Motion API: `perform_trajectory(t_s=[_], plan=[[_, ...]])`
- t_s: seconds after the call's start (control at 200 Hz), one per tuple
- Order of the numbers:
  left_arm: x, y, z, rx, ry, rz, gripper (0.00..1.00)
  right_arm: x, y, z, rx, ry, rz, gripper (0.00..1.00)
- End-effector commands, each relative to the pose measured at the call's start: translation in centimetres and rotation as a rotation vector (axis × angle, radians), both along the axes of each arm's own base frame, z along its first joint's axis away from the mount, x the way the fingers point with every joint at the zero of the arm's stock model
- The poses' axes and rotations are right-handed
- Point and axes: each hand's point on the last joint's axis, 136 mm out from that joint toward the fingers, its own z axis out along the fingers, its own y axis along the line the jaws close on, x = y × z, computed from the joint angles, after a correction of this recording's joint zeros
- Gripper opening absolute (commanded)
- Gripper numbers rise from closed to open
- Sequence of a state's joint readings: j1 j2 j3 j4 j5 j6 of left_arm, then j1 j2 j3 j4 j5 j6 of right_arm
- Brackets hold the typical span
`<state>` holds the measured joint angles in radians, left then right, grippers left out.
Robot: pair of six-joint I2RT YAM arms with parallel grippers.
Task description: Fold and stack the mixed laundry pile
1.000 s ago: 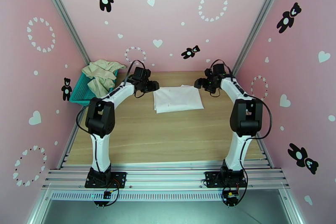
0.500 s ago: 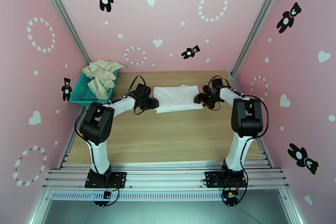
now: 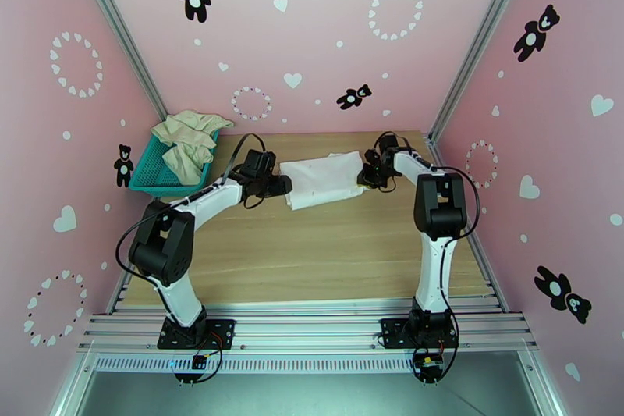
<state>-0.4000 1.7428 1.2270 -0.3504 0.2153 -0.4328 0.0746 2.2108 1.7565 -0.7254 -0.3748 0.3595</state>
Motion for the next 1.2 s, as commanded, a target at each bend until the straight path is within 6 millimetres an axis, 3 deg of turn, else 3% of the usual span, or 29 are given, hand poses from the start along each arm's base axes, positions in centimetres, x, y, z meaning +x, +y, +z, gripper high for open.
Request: perform_trajectory(t_s=[0.0,0.2,0.34,0.426,0.501,0.611,0.756,0.901,0.971,1.036,1.196], plan=[[-1.5,1.7,0.6,0.052,-0.002,0.014,0.62,1.1,-4.0,-0.4,-0.249,0.014,-0.043,0.0],[-3.2,2.4,0.3,0.055,0.018,0.022,0.63,5.4,-10.1,2.3,-0.562,-0.077,-0.151,0.0],[-3.8,2.5,-0.6,0.047,0.041,0.033,0.63,8.6,-15.1,4.3,-0.638,-0.157,-0.284,0.0],[-3.9,2.4,-1.1,0.035,0.056,0.036,0.63,9.9,-18.5,4.3,-0.653,-0.176,-0.371,0.0],[-3.9,2.1,-1.4,0.025,0.067,0.036,0.63,9.9,-22.2,3.7,-0.644,-0.158,-0.468,0.0],[-3.8,1.4,-1.7,0.023,0.075,0.028,0.63,8.4,-26.9,3.0,-0.678,-0.108,-0.583,0.0],[-3.4,0.4,-2.0,0.028,0.082,0.012,0.63,7.1,-30.8,2.7,-0.755,-0.083,-0.629,0.0],[-3.2,-0.5,-2.1,0.029,0.084,-0.004,0.63,6.2,-33.0,2.6,-0.817,-0.064,-0.654,0.0],[-3.2,-0.8,-2.0,0.029,0.081,-0.009,0.63,6.3,-32.5,2.7,-0.785,-0.065,-0.629,0.25],[-3.3,-1.0,-2.2,0.03,0.087,-0.01,0.63,6.3,-31.6,3.2,-0.76,-0.067,-0.62,0.41],[-3.4,-1.5,-2.1,0.025,0.091,-0.022,0.63,5.6,-30.2,5.6,-0.831,-0.09,-0.587,0.63]])
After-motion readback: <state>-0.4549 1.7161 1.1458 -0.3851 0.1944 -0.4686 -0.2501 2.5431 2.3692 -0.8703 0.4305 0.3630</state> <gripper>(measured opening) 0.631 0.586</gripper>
